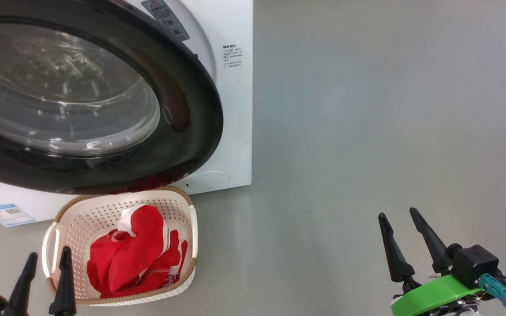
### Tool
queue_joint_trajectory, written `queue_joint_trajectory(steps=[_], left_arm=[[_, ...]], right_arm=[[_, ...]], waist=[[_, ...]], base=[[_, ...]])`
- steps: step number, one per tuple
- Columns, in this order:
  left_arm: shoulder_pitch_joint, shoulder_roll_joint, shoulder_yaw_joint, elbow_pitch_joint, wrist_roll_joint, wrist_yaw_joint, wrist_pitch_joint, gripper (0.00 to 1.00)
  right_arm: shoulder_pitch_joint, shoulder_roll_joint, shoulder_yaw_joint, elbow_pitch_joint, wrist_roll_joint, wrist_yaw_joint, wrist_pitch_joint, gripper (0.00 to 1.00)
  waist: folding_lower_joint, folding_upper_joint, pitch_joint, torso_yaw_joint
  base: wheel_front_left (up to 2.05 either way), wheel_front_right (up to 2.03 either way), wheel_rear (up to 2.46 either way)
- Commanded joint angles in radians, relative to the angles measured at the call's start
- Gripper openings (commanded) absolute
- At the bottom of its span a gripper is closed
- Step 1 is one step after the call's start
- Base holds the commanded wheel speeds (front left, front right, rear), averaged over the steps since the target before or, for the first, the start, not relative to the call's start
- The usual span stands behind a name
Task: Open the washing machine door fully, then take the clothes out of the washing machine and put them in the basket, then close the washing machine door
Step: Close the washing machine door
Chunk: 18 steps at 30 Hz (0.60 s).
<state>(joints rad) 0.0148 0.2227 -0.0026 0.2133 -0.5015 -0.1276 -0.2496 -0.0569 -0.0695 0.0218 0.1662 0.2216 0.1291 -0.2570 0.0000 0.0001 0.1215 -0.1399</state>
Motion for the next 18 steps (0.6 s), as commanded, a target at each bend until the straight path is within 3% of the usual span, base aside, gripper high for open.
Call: queue_joint_trajectory(steps=[1,11,12,14,15,18], left_arm=[[-0.023,0.022,0.039,-0.027,0.005,-0.003,-0.012,1.00],[-0.022,0.023,0.027,-0.031,0.004,-0.003,-0.012,1.00],[-0.022,0.023,0.025,-0.032,0.003,-0.003,-0.012,1.00],[-0.024,0.022,0.020,-0.033,0.003,-0.003,-0.012,1.00],[-0.025,0.020,0.018,-0.034,0.003,-0.003,-0.012,1.00],[-0.028,0.018,0.014,-0.037,0.005,-0.003,-0.012,1.00]], right_arm=[[-0.002,-0.006,0.023,-0.025,-0.003,0.002,-0.005,1.00],[-0.001,-0.007,0.022,-0.028,-0.001,0.002,-0.005,1.00],[-0.003,-0.006,0.023,-0.029,0.003,0.002,-0.005,0.62],[-0.009,-0.006,0.025,-0.032,0.008,0.002,-0.005,0.06],[-0.014,-0.008,0.027,-0.032,0.010,0.002,-0.005,0.00],[-0.024,-0.009,0.032,-0.032,0.014,0.002,-0.005,0.00]], waist=[[0.0000,-0.0001,0.000,0.000],[0.0000,-0.0001,-0.005,0.011],[0.0000,-0.0001,-0.004,0.014],[0.0000,-0.0001,-0.003,0.021],[0.0000,-0.0001,-0.002,0.026],[0.0000,-0.0001,0.000,0.038]], base=[[0.00,0.00,0.00],[0.00,0.00,0.00],[0.00,0.00,0.00],[0.00,0.00,0.00],[0.00,0.00,0.00],[0.00,0.00,0.00]])
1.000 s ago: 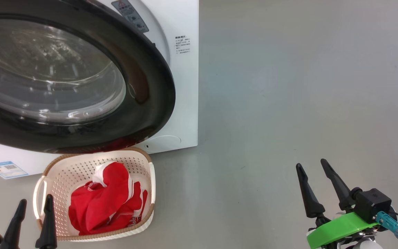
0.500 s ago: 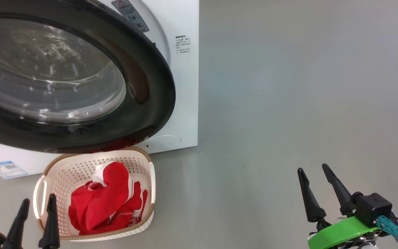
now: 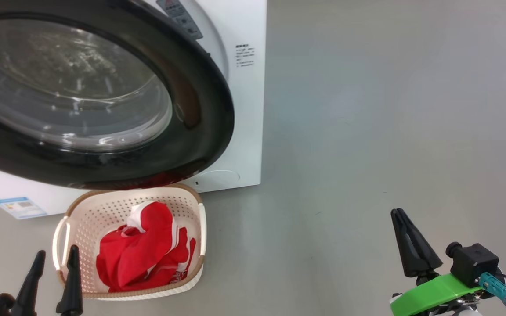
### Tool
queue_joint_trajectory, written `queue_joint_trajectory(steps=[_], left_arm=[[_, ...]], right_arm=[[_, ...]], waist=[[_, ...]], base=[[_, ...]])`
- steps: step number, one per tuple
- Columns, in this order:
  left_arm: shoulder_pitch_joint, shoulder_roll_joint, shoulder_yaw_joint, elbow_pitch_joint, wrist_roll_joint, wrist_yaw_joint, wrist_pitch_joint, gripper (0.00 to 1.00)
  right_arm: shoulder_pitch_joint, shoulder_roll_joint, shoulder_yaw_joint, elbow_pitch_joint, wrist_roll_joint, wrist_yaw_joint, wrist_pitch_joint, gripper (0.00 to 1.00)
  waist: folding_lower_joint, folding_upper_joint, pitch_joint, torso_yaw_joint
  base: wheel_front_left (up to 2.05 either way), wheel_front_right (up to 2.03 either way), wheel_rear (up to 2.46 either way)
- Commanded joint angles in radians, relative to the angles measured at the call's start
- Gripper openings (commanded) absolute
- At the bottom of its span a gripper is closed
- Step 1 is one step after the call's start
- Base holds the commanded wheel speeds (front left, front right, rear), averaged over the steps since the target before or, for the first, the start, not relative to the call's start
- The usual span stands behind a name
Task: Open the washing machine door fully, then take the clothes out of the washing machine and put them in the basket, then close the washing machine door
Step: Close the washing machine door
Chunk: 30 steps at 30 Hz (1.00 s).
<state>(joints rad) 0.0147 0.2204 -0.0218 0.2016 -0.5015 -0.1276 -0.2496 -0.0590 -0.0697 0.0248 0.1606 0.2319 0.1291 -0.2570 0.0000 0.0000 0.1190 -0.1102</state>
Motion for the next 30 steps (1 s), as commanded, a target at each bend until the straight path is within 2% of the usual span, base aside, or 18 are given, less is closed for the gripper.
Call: queue_joint_trajectory(steps=[1,8,30], left_arm=[[-0.030,0.018,0.031,-0.026,0.005,-0.003,-0.012,1.00],[-0.038,0.000,0.021,-0.036,0.010,-0.003,-0.012,1.00],[-0.104,-0.081,-0.046,-0.066,0.009,-0.003,-0.012,1.00]], right_arm=[[-0.028,-0.009,0.032,-0.027,0.004,0.002,-0.005,0.00],[-0.086,-0.008,0.070,-0.017,0.008,0.002,-0.005,0.00],[-0.351,-0.041,0.162,0.108,0.031,0.002,-0.005,0.00]], waist=[[0.0000,0.0000,0.004,0.015],[0.0000,0.0000,0.012,0.078],[0.0000,0.0000,0.099,0.353]], base=[[0.00,0.00,0.00],[0.00,0.00,0.00],[0.00,0.00,0.00]])
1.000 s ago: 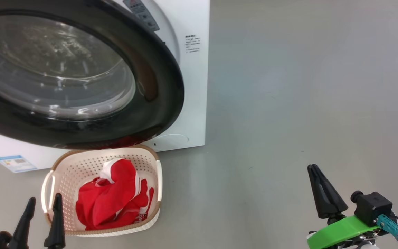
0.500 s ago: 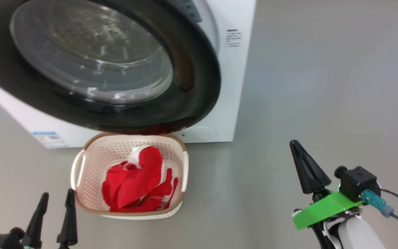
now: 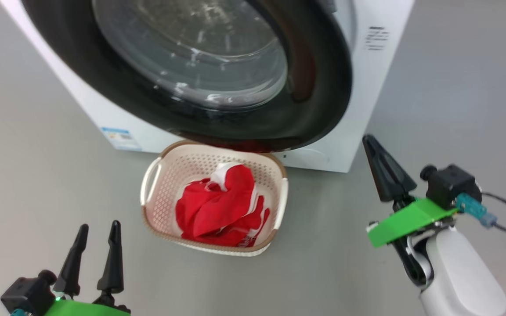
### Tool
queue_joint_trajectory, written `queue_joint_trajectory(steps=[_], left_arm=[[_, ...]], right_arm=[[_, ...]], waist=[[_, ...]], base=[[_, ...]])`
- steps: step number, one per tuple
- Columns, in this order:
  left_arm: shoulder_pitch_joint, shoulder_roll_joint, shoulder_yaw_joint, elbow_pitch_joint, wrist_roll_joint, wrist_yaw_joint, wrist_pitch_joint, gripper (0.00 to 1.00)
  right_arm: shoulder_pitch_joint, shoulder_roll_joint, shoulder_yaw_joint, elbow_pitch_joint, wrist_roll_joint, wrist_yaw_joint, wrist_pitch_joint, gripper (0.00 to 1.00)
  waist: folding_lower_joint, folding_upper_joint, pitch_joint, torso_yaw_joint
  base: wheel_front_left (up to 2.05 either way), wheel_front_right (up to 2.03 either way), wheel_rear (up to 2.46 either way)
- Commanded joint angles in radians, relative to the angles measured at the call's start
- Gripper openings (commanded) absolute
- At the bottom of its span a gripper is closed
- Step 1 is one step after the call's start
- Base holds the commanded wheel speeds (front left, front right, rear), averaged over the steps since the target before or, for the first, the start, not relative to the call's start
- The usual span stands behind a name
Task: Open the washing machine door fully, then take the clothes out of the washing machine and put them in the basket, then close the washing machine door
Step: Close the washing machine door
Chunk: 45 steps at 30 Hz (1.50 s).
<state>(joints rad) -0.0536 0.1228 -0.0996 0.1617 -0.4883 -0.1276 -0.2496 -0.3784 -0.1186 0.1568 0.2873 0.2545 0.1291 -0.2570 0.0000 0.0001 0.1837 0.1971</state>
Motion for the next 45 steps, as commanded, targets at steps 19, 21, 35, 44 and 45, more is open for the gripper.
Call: queue_joint_trajectory(steps=[19,21,35,44,45], left_arm=[[-0.122,-0.023,-0.008,-0.036,-0.036,-0.003,-0.012,1.00],[-0.130,-0.026,-0.012,-0.040,-0.039,-0.003,-0.012,1.00],[-0.158,-0.034,-0.037,-0.052,-0.056,-0.003,-0.012,1.00],[-0.188,-0.043,-0.061,-0.060,-0.061,-0.003,-0.012,1.00],[-0.190,-0.043,-0.063,-0.060,-0.062,-0.003,-0.012,1.00]], right_arm=[[-0.239,-0.033,-0.002,0.068,0.018,0.002,-0.005,0.00],[-0.255,-0.040,-0.010,0.069,0.017,0.002,-0.005,0.00],[-0.343,-0.087,-0.088,0.058,0.003,0.002,-0.005,0.00],[-0.443,-0.101,-0.143,0.054,-0.016,0.002,-0.005,0.00],[-0.450,-0.100,-0.146,0.055,-0.017,0.002,-0.005,0.00]], waist=[[0.0000,-0.0001,0.154,0.158],[0.0000,-0.0001,0.169,0.166],[0.0000,-0.0001,0.225,0.217],[0.0000,-0.0001,0.272,0.230],[0.0000,-0.0001,0.275,0.230]], base=[[0.00,0.00,0.00],[0.00,0.00,0.00],[0.00,0.00,0.00],[0.00,0.00,0.00],[0.00,0.00,0.00]])
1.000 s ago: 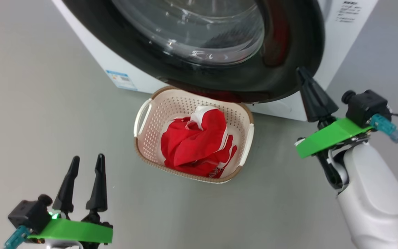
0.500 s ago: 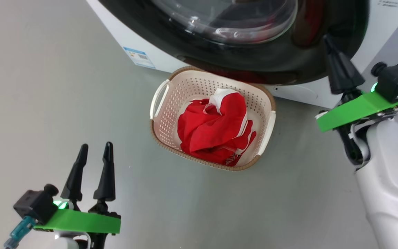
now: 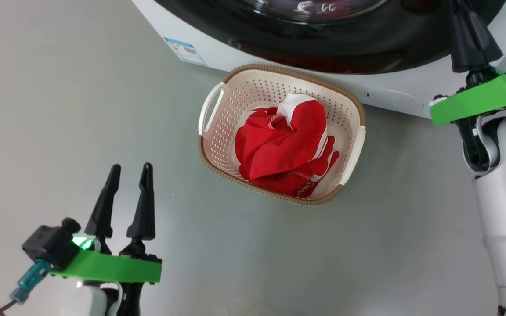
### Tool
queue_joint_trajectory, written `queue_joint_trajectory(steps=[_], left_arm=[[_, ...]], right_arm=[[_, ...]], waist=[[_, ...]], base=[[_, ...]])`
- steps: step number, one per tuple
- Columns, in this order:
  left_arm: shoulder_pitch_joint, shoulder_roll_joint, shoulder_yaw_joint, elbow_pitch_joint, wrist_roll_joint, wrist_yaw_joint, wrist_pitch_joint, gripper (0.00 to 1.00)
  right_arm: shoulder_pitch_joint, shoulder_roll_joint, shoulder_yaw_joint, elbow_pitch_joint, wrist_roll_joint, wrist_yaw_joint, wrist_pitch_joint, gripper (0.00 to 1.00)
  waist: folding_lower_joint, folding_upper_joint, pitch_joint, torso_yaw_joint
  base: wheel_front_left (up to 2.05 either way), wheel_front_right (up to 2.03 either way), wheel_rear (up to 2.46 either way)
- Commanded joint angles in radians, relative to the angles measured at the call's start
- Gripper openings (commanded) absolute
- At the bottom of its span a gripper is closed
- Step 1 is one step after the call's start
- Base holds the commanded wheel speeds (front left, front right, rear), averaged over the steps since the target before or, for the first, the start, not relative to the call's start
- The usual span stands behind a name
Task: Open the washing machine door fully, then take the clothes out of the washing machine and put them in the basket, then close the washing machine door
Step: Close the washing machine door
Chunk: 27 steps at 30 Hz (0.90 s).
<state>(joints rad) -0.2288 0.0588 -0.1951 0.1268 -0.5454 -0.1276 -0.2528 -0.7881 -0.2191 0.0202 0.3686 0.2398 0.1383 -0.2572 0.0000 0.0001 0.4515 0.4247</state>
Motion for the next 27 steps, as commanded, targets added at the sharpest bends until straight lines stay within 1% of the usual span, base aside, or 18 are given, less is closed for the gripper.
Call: queue_joint_trajectory(steps=[1,16,18,21,27], left_arm=[[-0.016,0.022,0.031,-0.025,-0.005,-0.003,-0.009,1.00],[-0.025,0.033,0.010,-0.021,-0.012,-0.003,-0.009,1.00],[-0.027,0.033,0.009,-0.020,-0.012,-0.003,-0.009,1.00],[-0.028,0.033,0.010,-0.019,-0.013,-0.003,-0.009,1.00],[-0.020,0.039,0.014,-0.009,-0.010,-0.003,-0.009,1.00]], right_arm=[[-0.046,0.001,-0.012,-0.026,-0.004,-0.008,-0.005,0.00],[-0.073,0.000,-0.017,-0.032,-0.015,-0.008,-0.005,0.00],[-0.070,0.005,-0.054,-0.037,-0.025,-0.008,-0.005,0.00],[-0.063,0.030,-0.102,-0.050,-0.041,-0.008,-0.005,0.00],[-0.018,0.047,-0.052,-0.049,-0.040,-0.008,-0.005,0.00]], waist=[[0.0000,-0.0001,0.009,0.003],[0.0000,-0.0001,0.012,0.005],[0.0000,-0.0001,0.011,0.005],[0.0000,-0.0001,0.008,0.001],[0.0000,-0.0001,-0.019,-0.015]], base=[[0.00,0.00,0.00],[0.00,0.00,0.00],[0.00,0.00,0.00],[0.00,0.00,0.00],[0.00,0.00,0.00]])
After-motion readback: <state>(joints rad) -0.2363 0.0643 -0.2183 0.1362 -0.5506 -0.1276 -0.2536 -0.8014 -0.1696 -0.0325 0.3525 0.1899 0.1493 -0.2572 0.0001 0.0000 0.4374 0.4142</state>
